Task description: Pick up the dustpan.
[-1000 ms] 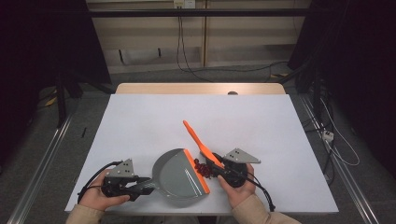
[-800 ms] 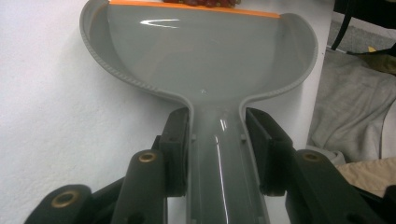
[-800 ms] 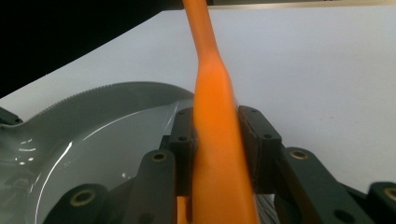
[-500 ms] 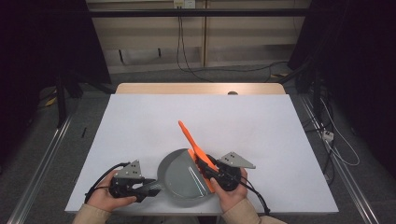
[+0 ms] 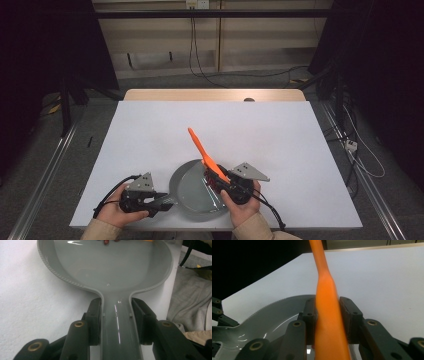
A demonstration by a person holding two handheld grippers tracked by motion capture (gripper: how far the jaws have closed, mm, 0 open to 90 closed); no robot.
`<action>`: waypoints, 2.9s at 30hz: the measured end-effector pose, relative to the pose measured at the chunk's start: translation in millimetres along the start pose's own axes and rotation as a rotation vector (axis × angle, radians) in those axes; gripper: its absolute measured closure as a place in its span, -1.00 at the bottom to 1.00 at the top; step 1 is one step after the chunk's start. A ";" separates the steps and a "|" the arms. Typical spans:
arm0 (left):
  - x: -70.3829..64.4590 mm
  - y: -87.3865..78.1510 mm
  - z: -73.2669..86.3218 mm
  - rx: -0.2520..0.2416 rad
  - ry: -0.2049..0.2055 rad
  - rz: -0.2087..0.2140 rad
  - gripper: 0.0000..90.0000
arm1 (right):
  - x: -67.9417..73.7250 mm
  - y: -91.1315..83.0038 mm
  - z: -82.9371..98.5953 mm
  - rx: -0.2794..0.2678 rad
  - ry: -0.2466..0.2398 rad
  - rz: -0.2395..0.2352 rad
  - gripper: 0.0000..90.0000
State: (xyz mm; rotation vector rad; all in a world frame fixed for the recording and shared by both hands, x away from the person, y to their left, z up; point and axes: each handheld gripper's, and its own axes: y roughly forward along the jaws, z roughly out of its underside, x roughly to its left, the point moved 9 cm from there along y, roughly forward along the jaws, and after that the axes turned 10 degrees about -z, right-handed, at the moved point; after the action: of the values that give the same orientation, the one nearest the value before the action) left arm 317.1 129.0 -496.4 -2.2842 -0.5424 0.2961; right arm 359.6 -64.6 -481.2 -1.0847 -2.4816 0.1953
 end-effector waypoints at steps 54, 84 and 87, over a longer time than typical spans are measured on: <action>3.1 14.9 -5.4 -0.054 0.014 -0.084 0.39 | -52.7 -22.7 -27.6 0.014 -0.082 0.028 0.57; 39.2 2.8 -17.1 -0.185 -0.101 -0.243 0.39 | -63.5 -32.1 -39.6 -0.021 -0.070 0.034 0.57; 43.6 1.0 -16.0 -0.184 -0.113 -0.258 0.39 | -65.4 -33.0 -40.0 -0.019 -0.072 0.038 0.57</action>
State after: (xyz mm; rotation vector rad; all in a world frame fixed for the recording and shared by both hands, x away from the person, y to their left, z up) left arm 361.7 138.7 -488.1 -2.3480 -0.9473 0.2570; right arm 394.5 -136.3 -456.7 -1.1521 -2.5324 0.2255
